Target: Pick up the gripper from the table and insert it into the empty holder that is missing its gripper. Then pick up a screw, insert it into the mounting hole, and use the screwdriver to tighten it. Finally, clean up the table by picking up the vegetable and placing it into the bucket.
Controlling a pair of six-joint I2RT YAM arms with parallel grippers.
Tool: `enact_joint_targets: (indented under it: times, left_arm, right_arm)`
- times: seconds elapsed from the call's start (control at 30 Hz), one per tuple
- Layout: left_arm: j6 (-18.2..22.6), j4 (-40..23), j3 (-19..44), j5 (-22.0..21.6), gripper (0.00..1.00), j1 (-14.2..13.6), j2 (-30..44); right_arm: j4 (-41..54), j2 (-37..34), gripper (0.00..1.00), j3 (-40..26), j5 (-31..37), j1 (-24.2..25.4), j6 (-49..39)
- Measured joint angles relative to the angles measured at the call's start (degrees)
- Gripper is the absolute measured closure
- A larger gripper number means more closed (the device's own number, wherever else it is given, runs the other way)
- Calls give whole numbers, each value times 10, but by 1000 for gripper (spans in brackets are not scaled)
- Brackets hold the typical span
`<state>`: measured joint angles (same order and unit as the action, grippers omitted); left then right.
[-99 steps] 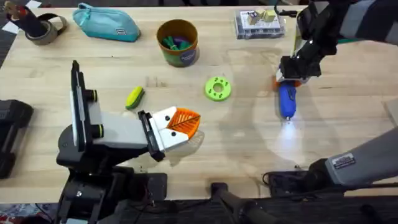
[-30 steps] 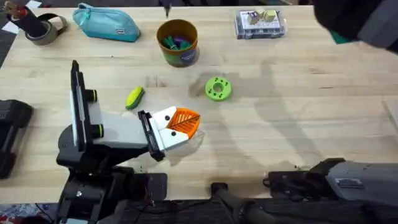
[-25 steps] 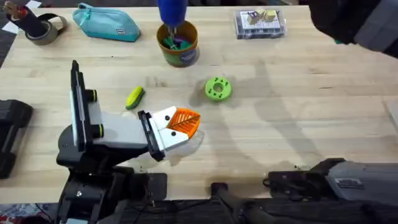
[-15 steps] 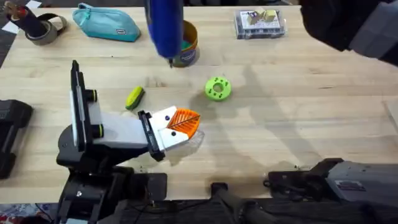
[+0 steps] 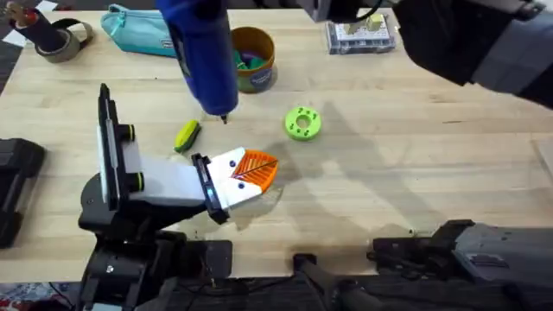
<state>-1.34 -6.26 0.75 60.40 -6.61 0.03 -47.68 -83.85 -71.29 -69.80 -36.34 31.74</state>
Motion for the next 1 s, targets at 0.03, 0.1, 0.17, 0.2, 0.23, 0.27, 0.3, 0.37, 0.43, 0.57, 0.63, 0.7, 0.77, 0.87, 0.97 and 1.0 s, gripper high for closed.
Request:
enact_joint_targets:
  times: [0.03, 0.1, 0.17, 0.2, 0.23, 0.27, 0.3, 0.37, 0.43, 0.57, 0.63, 0.7, 0.77, 0.87, 0.97, 1.0]
  left_arm:
    - [0, 0, 0, 0, 995, 0, 0]
    - [0, 0, 0, 0, 995, 0, 0]
    - [0, 0, 0, 0, 995, 0, 0]
    - [0, 0, 0, 0, 995, 0, 0]
    - [0, 0, 0, 0, 995, 0, 0]
    - [0, 0, 0, 0, 995, 0, 0]
    - [0, 0, 0, 0, 995, 0, 0]
    - [0, 0, 0, 0, 995, 0, 0]
    - [0, 0, 0, 0, 995, 0, 0]
    - [0, 0, 0, 0, 995, 0, 0]
    - [0, 0, 0, 0, 995, 0, 0]
    - [0, 0, 0, 0, 995, 0, 0]
    - [0, 0, 0, 0, 995, 0, 0]
    - [0, 0, 0, 0, 995, 0, 0]
    - [0, 0, 0, 0, 995, 0, 0]
    - [0, 0, 0, 0, 995, 0, 0]
  right_arm:
    - [0, 0, 979, 0, -5, 0, -7]
    - [0, 0, 979, 1, -10, -1, -17]
    - [-1, 0, 979, 4, -9, -2, -24]
    - [-2, 0, 979, 6, -8, -2, -26]
    - [-1, 0, 979, 9, -6, -2, -28]
    - [-1, 0, 979, 13, -5, -2, -30]
    - [-1, 0, 979, 16, -3, -3, -33]
    - [-1, 0, 979, 23, -1, -4, -40]
    - [0, 0, 979, 28, -1, -6, -47]
    - [0, 0, 979, 29, 0, -9, -55]
    - [0, 0, 979, 32, 1, -10, -60]
    - [-1, 0, 979, 35, 4, -11, -67]
    - [0, 0, 979, 39, 7, -15, -74]
    - [0, 0, 979, 43, 10, -21, -82]
    - [-1, 0, 979, 50, 13, -23, -86]
    - [-1, 0, 979, 54, 15, -23, -87]
